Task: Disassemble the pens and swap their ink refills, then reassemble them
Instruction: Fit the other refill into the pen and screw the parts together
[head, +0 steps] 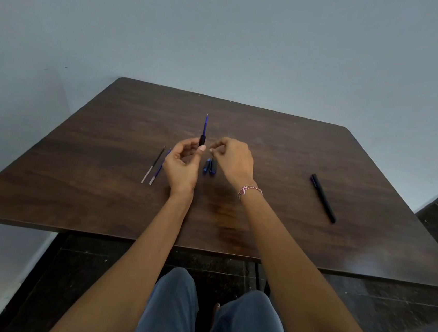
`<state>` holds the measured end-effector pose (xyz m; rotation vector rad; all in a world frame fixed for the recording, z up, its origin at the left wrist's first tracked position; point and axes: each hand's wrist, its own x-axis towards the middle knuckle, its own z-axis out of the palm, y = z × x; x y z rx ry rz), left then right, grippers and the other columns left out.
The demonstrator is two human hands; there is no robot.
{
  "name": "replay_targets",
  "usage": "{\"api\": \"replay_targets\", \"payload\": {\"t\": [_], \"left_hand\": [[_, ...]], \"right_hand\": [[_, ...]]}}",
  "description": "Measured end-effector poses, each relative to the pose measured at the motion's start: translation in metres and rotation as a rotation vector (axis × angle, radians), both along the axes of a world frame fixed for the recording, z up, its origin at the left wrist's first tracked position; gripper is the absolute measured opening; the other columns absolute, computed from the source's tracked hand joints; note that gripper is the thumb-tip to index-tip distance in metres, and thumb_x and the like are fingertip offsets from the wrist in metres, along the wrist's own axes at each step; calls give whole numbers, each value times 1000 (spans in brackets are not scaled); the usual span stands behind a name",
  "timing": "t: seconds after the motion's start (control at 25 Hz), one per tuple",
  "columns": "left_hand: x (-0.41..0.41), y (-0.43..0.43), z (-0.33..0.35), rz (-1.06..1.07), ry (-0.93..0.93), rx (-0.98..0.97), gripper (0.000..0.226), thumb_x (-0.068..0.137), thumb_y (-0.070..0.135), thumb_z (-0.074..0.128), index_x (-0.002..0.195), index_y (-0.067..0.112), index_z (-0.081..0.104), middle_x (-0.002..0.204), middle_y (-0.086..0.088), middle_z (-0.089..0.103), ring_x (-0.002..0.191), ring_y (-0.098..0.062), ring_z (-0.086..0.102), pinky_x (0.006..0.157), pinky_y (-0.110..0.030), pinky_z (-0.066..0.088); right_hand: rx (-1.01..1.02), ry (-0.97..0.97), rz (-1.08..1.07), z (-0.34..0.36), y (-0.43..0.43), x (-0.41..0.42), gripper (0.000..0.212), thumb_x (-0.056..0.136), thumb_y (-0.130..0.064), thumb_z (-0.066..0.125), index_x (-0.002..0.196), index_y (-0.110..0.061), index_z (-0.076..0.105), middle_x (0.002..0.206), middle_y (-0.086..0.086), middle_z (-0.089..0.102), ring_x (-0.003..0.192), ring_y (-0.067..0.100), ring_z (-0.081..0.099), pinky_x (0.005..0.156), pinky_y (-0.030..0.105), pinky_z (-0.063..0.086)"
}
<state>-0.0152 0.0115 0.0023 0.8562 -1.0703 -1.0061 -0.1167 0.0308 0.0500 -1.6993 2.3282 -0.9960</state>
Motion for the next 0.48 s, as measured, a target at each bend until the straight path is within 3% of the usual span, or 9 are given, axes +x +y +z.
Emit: {"api": "replay_targets", "payload": {"t": [0.2, 0.48], "left_hand": [[-2, -2, -3, -5, -6, -23, 19, 80, 8, 72, 97, 16, 70, 90, 11, 69, 82, 5, 63, 72, -12, 50], [-4, -2, -2, -10, -7, -19, 19, 80, 6, 72, 96, 15, 69, 87, 11, 68, 78, 7, 63, 70, -11, 49]], "right_hand": [[196, 246, -3, -7, -16, 10, 24, 89, -32, 59, 101, -14, 70, 101, 10, 68, 94, 29, 64, 65, 29, 41], [217, 361, -19, -12, -15, 13, 28, 90, -32, 58, 100, -8, 66, 106, 17, 63, 96, 31, 61, 65, 32, 40]]}}
